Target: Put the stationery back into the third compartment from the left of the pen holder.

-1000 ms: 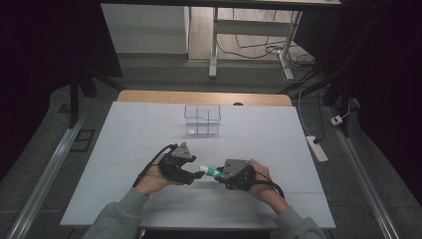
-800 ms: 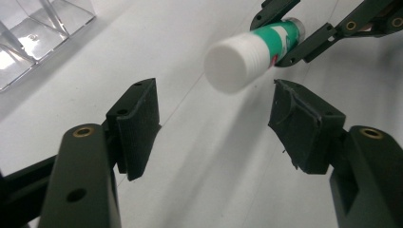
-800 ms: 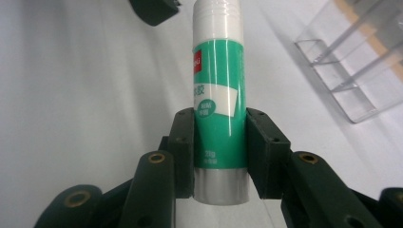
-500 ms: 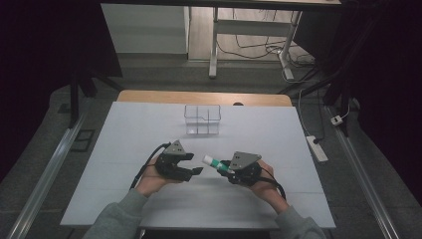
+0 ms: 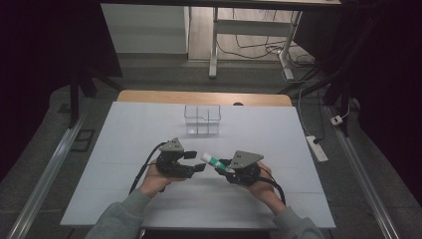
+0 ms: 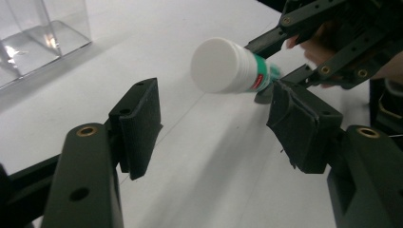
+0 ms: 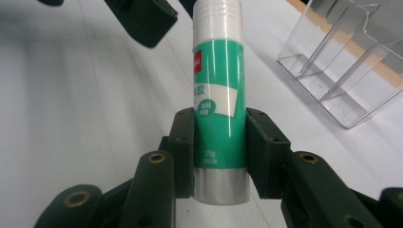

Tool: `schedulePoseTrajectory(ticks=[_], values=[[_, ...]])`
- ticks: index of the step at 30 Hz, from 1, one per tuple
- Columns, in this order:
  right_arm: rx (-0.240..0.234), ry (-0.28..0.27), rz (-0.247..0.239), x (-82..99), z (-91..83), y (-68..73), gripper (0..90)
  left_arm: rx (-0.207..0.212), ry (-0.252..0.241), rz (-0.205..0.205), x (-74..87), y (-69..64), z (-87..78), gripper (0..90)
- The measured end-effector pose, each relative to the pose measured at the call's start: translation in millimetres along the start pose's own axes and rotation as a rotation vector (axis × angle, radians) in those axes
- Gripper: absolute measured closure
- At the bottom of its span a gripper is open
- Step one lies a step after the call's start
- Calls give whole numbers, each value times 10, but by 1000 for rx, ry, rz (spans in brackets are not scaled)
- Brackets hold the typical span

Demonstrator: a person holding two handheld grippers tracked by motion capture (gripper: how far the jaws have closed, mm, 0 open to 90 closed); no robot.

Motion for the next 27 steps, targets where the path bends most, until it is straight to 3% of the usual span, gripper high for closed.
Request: schedulePoseTrajectory(ticks=[5, 9, 13, 18, 22, 27], values=[[-7, -37, 8, -42, -2, 17, 656, 51, -38, -56, -49, -5, 35, 371], [-15, -59, 5, -73, 9, 47, 656, 81, -37, -61, -52, -28, 80, 404], [-19, -49, -20, -75, 42, 93, 656, 86, -35, -44, -56, -66, 107, 498], [-21, -28, -26, -46, 73, 102, 652, 160, -58, -72, -91, -98, 71, 612], [-27, -16, -44, -34, 100, 131, 649, 154, -35, -57, -84, -122, 64, 641], [-42, -34, 6, -42, 81, 117, 629, 140, -47, -41, -115, -145, 40, 643]])
Point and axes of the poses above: each handheld gripper's, and its own axes: z roughly forward along the jaws, x roughly out of its underside, y roughly to its left, the point moved 7 cm from there along z, roughly forward along the jaws, and after that the axes turned 4 degrees about -z, right-handed, at the moved point
